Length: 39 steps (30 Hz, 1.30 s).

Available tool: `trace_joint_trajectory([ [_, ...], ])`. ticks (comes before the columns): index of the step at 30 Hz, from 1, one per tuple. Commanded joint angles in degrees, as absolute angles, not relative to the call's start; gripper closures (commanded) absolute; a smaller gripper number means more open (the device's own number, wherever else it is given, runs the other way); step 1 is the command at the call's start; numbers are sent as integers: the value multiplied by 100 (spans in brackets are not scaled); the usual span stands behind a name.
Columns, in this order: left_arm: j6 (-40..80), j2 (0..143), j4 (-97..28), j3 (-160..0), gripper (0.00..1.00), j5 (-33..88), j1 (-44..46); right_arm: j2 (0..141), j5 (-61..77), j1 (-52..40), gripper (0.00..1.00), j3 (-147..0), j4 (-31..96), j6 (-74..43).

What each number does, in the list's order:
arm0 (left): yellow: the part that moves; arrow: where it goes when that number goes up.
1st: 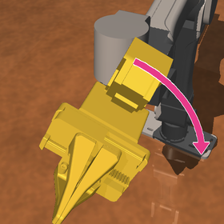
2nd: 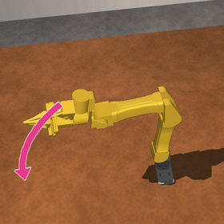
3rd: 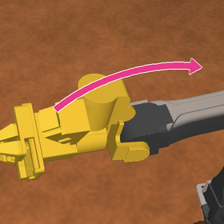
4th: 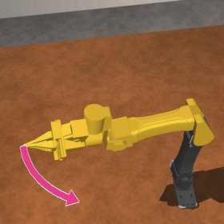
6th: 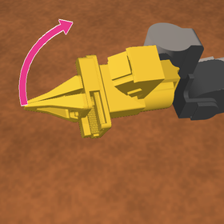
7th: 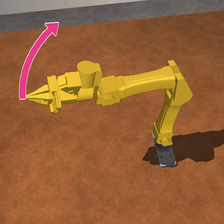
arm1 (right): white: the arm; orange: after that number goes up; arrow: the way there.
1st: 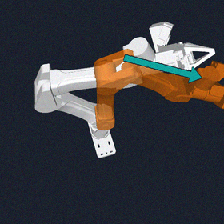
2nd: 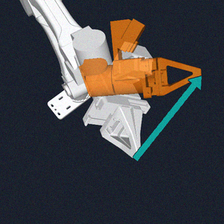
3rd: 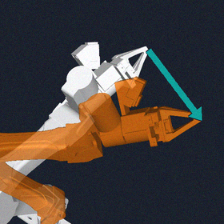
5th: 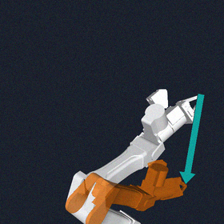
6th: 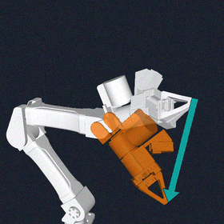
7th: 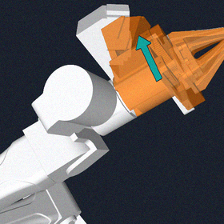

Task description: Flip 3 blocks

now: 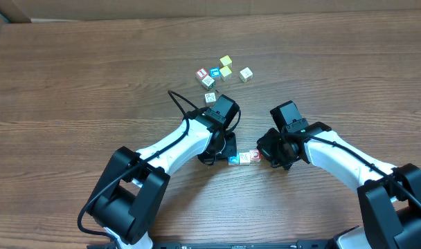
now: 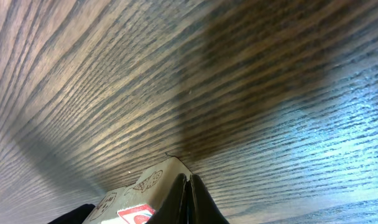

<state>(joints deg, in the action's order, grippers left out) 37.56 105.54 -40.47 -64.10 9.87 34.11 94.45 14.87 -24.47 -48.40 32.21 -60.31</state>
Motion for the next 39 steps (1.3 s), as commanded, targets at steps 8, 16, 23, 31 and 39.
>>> trace_joint_trajectory([
  [8,3863,10457,-4056,-6390,96,884,3415,9463,1505,-2840,96,-4792,3098,-6311],
  [16,3861,10457,-4058,-6390,96,655,3352,9465,1487,-3251,96,-4792,2904,-6779],
  [23,3861,10457,-3994,-6390,96,552,3098,9465,1487,-3612,96,-4792,2810,-7542],
  [31,3859,10457,-3833,-6390,96,545,2958,9465,1487,-4036,96,-4792,2797,-9258],
  [39,3857,10455,-3828,-6390,96,329,2956,9463,1509,-4156,96,-4792,2853,-9321],
])
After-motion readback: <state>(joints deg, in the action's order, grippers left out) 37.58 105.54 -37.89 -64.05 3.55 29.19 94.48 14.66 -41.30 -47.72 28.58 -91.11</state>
